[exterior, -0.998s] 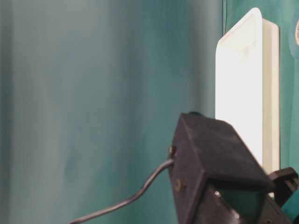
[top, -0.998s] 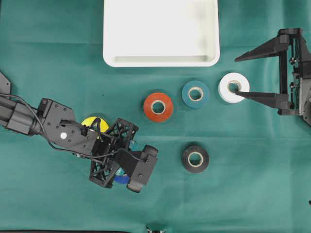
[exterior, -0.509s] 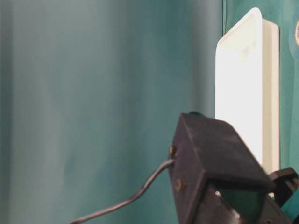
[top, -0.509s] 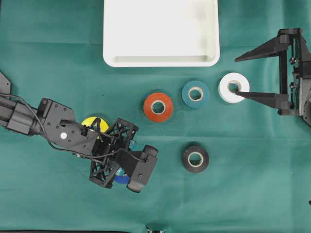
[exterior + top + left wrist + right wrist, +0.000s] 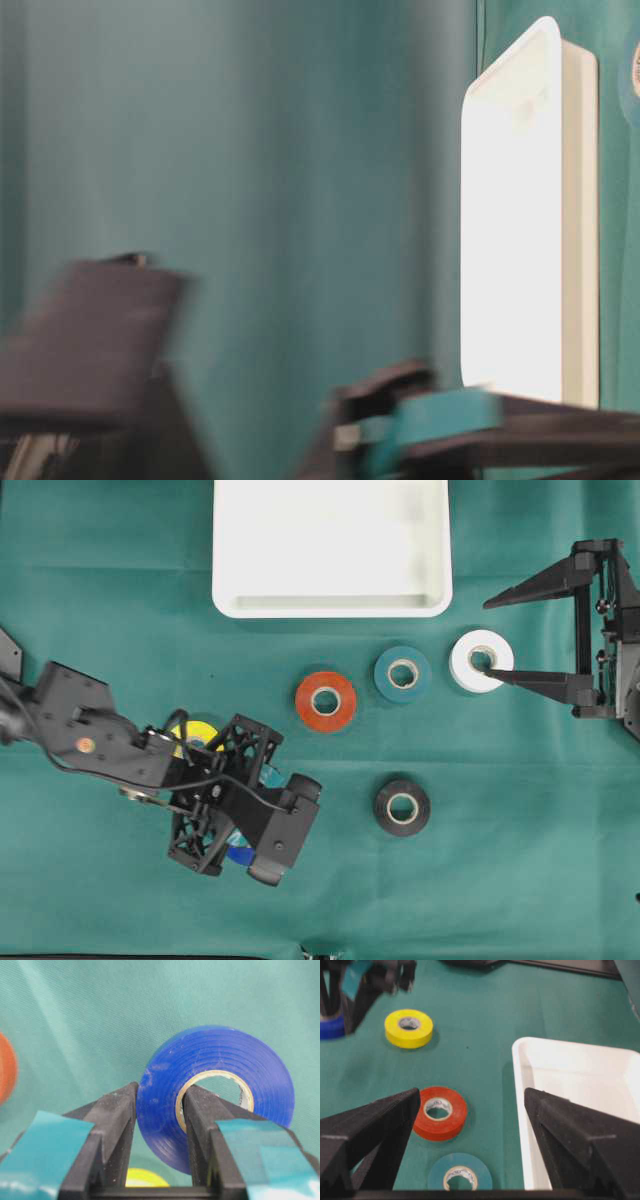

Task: Pick up the tape from a random location and place it into the white case.
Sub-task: 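Lower the left gripper and close it on the blue tape roll, then lift the blue tape and carry it toward the white tray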

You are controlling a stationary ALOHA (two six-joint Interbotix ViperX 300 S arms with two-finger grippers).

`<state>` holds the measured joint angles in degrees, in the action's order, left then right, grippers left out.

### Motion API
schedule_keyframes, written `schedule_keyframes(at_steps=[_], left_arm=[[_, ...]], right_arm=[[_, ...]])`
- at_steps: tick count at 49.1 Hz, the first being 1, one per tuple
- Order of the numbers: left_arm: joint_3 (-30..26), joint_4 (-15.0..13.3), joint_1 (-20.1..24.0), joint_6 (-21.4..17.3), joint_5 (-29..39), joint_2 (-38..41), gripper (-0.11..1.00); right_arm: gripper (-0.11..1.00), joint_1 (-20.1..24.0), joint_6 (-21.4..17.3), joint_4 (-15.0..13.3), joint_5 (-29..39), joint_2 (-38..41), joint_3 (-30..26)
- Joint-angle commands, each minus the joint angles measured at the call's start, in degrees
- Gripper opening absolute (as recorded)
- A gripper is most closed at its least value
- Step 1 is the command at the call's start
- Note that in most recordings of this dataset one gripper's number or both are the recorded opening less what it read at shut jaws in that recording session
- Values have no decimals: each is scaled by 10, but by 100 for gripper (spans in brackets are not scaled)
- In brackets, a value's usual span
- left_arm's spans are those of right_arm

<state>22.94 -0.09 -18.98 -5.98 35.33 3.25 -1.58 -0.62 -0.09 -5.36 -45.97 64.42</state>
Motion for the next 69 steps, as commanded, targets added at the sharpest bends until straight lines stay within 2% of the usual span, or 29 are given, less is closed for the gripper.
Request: schedule_keyframes(at_steps=[1,20,47,69], left_arm=[[-31,-1,-3,1,34,-32,24],[-136,-1,-3,1,168,-73,24],[-272,0,-3,1,296,-98,24],[-281,0,-3,3,303,-99,24]], right_arm=[[92,-1,0,-1,1,-1,-18],[92,-1,1,-3,2,-2,-19],[92,-1,2,-3,2,-2,-23],[92,0,2,-6,5,-3,-23]])
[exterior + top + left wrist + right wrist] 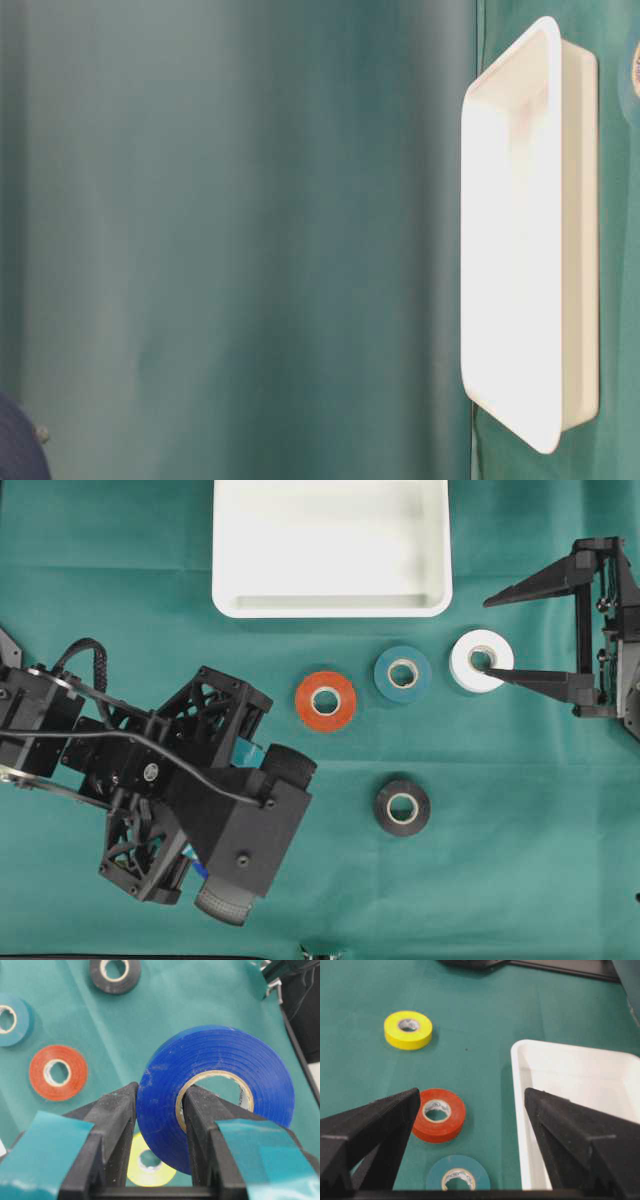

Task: Pick up the tape from a random location and place it into the white case.
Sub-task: 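Lift the blue tape and carry it toward the white tray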

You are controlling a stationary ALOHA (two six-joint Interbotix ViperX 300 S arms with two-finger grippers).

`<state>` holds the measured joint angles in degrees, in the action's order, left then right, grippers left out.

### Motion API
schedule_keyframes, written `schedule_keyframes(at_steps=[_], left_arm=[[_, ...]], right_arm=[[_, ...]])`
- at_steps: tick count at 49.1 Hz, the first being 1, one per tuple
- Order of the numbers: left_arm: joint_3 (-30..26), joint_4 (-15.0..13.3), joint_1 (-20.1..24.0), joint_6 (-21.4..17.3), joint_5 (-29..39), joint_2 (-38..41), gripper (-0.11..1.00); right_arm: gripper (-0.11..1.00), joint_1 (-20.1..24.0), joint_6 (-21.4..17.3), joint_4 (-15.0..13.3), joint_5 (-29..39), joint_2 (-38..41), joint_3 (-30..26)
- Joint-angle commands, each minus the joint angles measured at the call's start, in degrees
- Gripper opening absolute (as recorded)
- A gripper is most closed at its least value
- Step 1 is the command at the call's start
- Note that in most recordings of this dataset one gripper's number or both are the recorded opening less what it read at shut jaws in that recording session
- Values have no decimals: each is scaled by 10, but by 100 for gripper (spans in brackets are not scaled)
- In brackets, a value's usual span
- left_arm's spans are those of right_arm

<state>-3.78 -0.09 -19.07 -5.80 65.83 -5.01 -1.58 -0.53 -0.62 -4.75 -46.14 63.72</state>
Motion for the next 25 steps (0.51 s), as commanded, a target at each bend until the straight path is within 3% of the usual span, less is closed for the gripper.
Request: schedule_keyframes(at_steps=[1,25], left_arm=[[-13,0,-2,1,-2,-17,24],[-8,0,4,2,-2,-18,24]], right_arm=[[92,-1,1,-1,-2,0,-16],[92,-1,1,-1,-1,0,-16]])
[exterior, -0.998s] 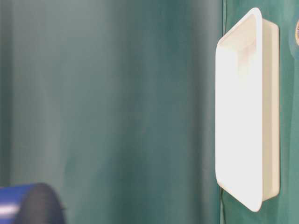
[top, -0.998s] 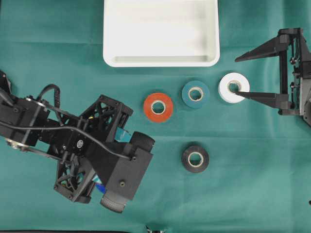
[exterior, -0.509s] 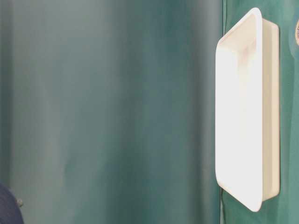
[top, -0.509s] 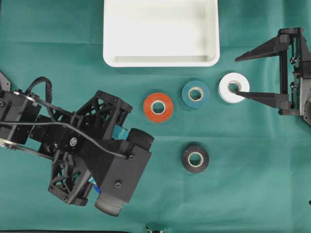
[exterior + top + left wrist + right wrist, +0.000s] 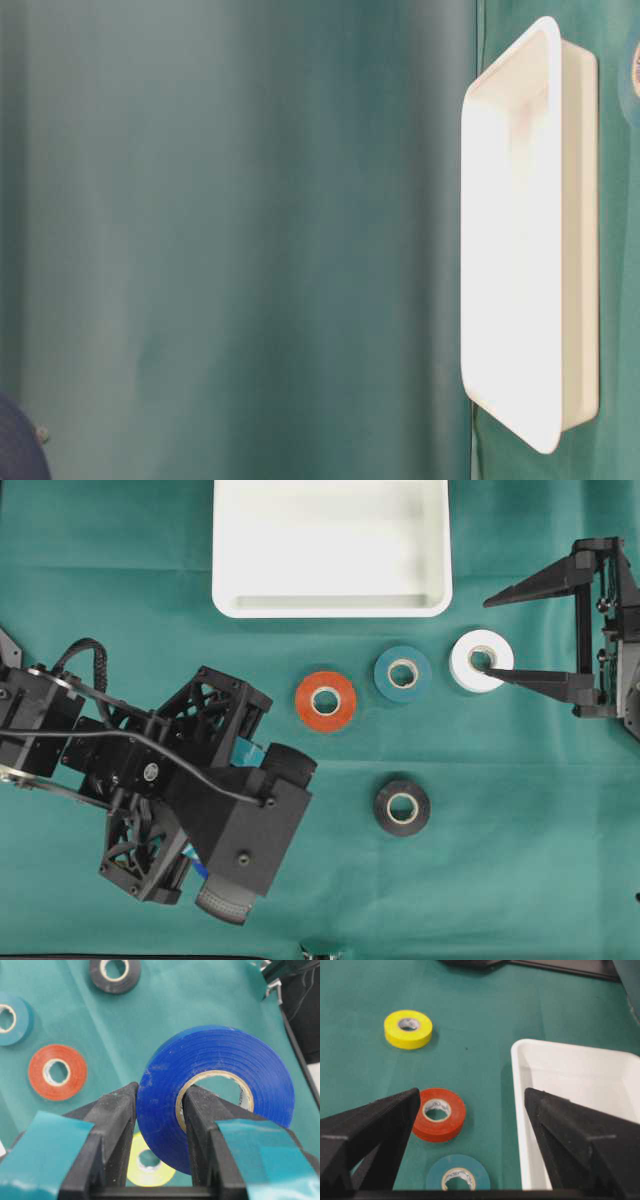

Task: Pick up the tape from a random location and place it into the white case.
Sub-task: 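Lift the blue tape and carry it toward the white tray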

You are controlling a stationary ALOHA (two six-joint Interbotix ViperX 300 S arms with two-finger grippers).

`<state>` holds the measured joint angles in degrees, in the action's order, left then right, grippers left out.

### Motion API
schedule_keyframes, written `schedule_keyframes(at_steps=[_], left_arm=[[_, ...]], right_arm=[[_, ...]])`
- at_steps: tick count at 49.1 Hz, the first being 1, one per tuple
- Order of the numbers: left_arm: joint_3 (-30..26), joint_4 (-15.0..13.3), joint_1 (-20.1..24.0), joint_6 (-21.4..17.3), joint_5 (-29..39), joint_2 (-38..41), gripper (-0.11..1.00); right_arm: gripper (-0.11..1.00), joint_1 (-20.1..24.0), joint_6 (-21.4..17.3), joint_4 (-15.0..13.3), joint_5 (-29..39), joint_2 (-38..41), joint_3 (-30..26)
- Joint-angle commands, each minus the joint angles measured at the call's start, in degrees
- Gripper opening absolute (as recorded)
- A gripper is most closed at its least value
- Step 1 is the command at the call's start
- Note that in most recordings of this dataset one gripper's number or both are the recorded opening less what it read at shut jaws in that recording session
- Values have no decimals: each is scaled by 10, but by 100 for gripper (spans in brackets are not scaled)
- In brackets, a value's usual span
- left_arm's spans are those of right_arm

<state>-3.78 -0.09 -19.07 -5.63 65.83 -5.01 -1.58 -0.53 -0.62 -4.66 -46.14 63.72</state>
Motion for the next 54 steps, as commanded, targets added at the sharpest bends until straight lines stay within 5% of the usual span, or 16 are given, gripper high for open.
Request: schedule_keyframes(at_steps=[1,16,54], left_arm=[[-7,0,5,0,-2,-17,24],[21,0,82,0,-2,-24,24],[83,0,379,-25,-12,-49,24]], right_arm=[[92,-1,1,-1,-2,-1,-16],[92,0,1,-1,-3,0,-15],[92,-1,3,-9,11,0,-16]])
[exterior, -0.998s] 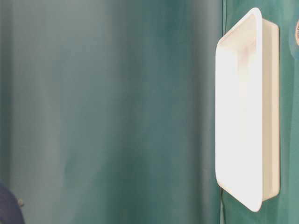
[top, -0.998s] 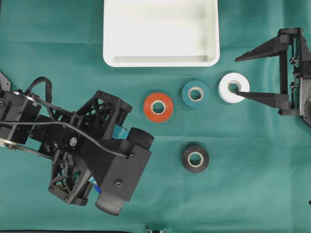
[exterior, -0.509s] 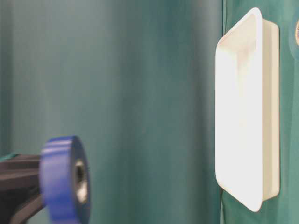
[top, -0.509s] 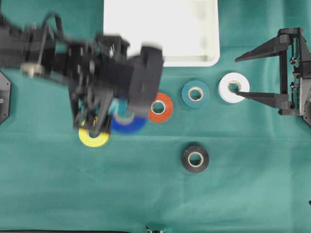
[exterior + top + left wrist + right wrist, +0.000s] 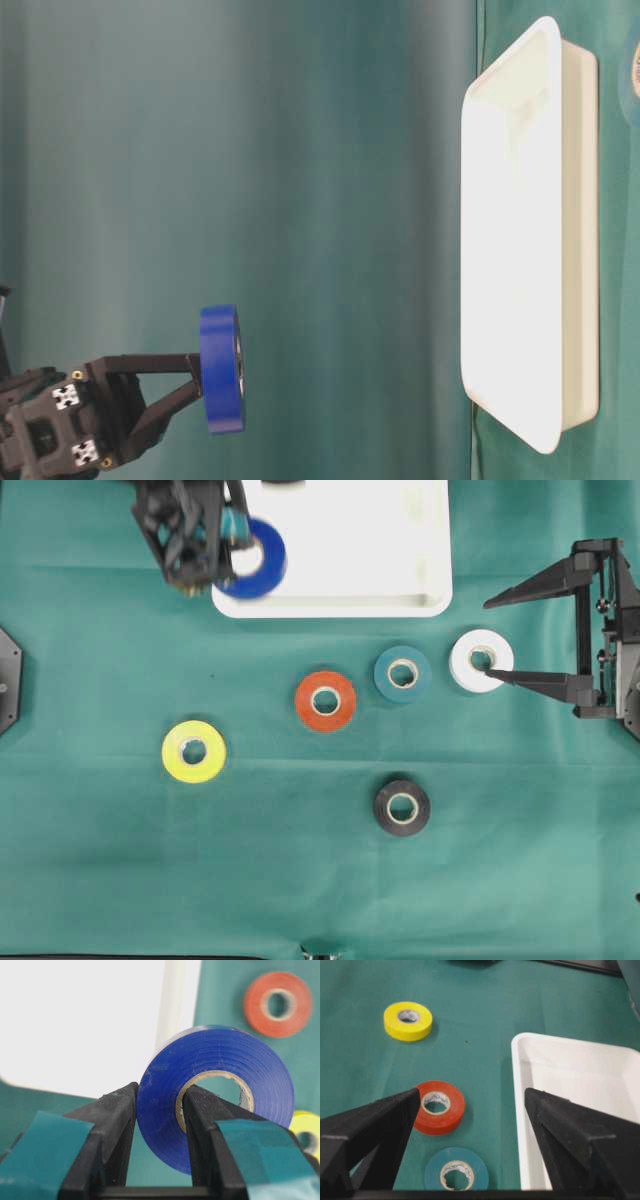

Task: Pick up the tape from a random location and place it into the white case.
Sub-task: 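Lift the blue tape and carry it toward the white tray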

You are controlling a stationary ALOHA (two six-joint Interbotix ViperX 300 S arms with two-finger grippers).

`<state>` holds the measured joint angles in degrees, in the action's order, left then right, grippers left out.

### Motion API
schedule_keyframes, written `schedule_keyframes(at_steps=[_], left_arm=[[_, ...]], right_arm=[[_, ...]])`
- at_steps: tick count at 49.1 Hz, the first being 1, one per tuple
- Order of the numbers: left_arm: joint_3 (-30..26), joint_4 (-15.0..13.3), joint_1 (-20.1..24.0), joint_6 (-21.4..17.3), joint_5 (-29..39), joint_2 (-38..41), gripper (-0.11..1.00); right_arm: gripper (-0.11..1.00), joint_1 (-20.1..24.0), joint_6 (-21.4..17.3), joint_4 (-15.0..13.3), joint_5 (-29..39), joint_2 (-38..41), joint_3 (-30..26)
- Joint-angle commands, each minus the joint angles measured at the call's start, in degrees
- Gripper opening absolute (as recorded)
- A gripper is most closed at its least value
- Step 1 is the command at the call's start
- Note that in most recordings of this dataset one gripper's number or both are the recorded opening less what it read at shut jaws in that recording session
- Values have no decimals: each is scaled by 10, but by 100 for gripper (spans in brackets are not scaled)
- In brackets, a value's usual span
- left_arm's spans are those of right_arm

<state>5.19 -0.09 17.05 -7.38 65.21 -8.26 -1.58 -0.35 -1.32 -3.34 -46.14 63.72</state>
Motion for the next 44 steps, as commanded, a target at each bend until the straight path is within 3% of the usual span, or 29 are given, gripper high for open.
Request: schedule_keyframes(at_steps=[1,28,44], left_arm=[[-7,0,21,-9,-8,-17,24],[-2,1,40,-18,-22,-8,24],[-51,1,33,-36,-72,56,24]], right_arm=[[92,-1,1,-2,-1,0,-15],[92,0,1,-4,-1,0,-16],[92,-1,2,-4,-1,-1,-18]])
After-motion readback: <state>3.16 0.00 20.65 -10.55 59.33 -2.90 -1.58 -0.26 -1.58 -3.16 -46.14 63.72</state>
